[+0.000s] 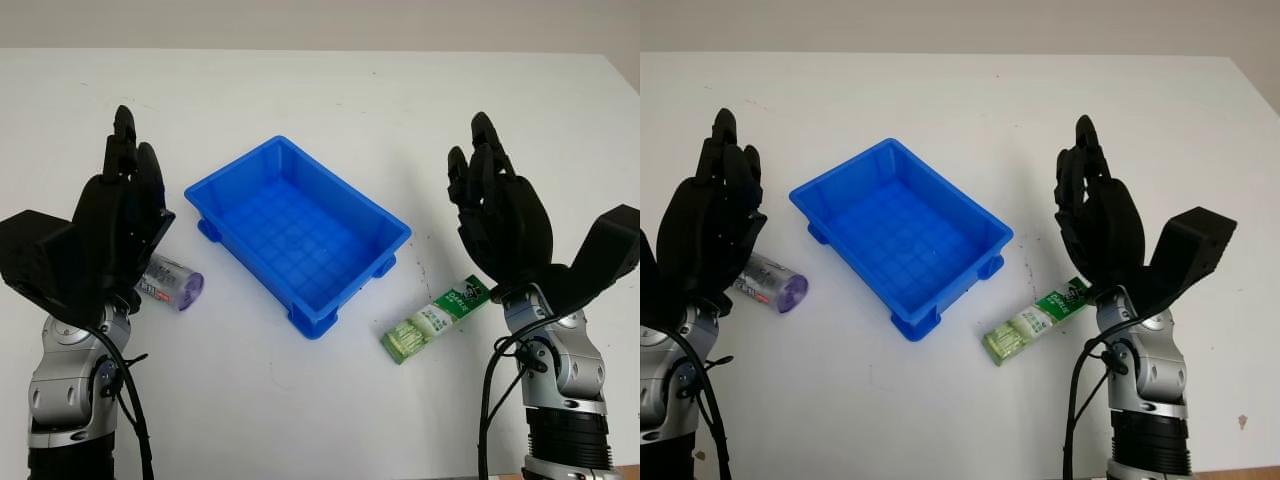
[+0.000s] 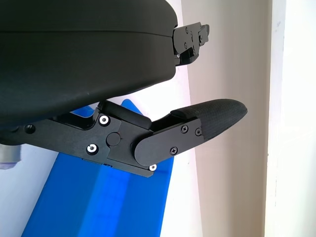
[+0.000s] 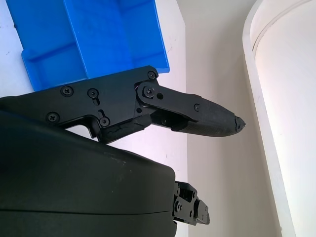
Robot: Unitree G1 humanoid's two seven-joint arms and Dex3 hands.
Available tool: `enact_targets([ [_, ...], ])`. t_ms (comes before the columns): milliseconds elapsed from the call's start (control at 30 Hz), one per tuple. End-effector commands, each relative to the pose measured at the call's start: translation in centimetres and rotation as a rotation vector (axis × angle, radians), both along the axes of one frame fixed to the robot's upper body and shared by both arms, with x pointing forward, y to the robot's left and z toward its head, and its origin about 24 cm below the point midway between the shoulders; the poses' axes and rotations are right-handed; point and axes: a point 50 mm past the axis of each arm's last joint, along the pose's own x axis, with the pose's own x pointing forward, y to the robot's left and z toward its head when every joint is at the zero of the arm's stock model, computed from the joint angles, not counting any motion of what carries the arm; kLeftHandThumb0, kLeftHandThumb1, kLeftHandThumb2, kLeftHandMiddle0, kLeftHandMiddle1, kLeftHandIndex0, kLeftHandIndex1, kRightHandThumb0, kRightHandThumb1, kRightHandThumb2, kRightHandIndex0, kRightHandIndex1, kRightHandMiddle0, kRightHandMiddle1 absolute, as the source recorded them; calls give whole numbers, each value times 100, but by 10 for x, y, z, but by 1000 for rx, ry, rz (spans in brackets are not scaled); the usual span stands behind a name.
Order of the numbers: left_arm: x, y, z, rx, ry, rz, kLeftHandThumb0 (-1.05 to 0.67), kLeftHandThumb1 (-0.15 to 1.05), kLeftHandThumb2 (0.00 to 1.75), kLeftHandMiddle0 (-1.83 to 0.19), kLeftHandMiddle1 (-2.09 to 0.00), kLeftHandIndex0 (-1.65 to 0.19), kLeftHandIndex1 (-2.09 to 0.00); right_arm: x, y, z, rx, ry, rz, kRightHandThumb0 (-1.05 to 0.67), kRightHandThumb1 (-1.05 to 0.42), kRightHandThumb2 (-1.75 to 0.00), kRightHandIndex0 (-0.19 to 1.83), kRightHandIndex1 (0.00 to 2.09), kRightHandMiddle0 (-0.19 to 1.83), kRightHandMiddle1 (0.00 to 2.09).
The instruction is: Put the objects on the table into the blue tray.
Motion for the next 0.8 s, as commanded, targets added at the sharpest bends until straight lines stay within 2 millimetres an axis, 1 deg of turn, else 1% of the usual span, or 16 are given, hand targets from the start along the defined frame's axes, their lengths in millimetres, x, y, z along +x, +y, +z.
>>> enact_targets([
  [0,-3,1,0,-2,-7,-1,-70,105,76,19,0,19,0,-2,-1,1,-3,-14,-3,-76,-105,-64,-19,0,-19,0],
  [267,2,0,2,8,-1,-17,-71,105,76,19,0,19,0,1,-1,1,4,-5,-11,-74,-105,-63,-19,0,-19,0],
  [367,4,-1,2,6,-5,-17,-72,105,76,19,0,19,0,0,-7,5,16,-26,1,-73,-105,-59,-19,0,-19,0],
  [433,5,-1,2,6,-10,-17,-72,105,76,19,0,19,0,-2,-14,13,-3,-69,2,-73,-105,-52,-17,2,-15,3],
  [533,5,-1,2,5,-11,-14,-72,105,76,19,0,19,0,-6,-28,34,-126,-153,-16,-70,-105,-37,-8,7,-5,8],
  [567,5,-1,2,6,-10,-15,-72,105,76,19,0,19,0,-6,-30,39,-149,-163,-20,-70,-105,-27,-3,9,1,9],
  [600,5,-1,2,5,-10,-16,-72,105,76,19,0,19,0,-9,-36,48,-233,-177,-27,-70,-105,-23,-1,10,3,9],
  [633,5,-1,2,4,-10,-17,-72,105,77,19,0,19,0,-12,-41,57,-301,-188,-28,-71,-101,-17,8,13,11,12],
  [667,5,-1,2,3,-11,-19,-72,105,77,19,0,19,0,-16,-45,66,-384,-195,-28,-68,-94,-9,18,16,19,14],
  [733,5,-1,2,2,-10,-21,-72,105,77,19,0,19,0,-25,-48,85,-596,-210,-30,-64,-87,-5,29,18,29,16],
  [767,6,-2,2,2,-9,-21,-73,105,77,19,0,19,0,-29,-48,93,-695,-218,-29,-63,-81,-4,36,18,36,16],
])
